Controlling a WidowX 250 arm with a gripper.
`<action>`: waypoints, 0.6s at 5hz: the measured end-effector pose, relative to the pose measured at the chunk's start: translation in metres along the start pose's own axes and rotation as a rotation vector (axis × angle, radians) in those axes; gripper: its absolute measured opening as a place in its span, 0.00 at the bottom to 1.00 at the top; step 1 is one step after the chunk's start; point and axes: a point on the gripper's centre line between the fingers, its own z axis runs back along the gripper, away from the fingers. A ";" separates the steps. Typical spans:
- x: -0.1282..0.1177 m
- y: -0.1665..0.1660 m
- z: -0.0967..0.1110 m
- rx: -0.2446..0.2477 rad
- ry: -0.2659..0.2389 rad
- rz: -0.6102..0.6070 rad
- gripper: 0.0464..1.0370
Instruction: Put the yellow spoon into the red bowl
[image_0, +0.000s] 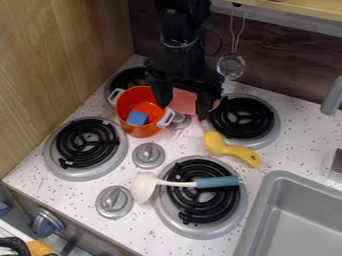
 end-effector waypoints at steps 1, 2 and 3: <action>-0.003 0.000 -0.007 0.001 0.023 0.005 0.96; 0.008 -0.009 -0.022 -0.015 0.055 0.012 0.96; 0.026 -0.020 -0.042 -0.021 0.102 -0.001 0.96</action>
